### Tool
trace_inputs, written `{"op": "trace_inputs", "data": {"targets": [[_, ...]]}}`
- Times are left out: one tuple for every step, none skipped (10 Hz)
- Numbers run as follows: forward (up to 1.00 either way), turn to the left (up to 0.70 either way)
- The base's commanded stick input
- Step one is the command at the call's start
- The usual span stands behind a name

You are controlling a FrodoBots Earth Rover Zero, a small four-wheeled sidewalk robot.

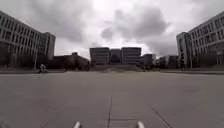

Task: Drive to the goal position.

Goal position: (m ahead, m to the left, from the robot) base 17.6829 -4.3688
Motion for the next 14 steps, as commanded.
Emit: {"op": "trace_inputs", "data": {"targets": [[0.99,0.0],[0.99,0.0],[0.99,0.0],[0.99,0.0],[0.98,0.0],[0.98,0.0],[0.99,0.0],[0.99,0.0],[0.99,0.0],[0.99,0.0],[0.99,0.0],[0.99,0.0],[0.99,-0.19],[0.99,-0.19]]}}
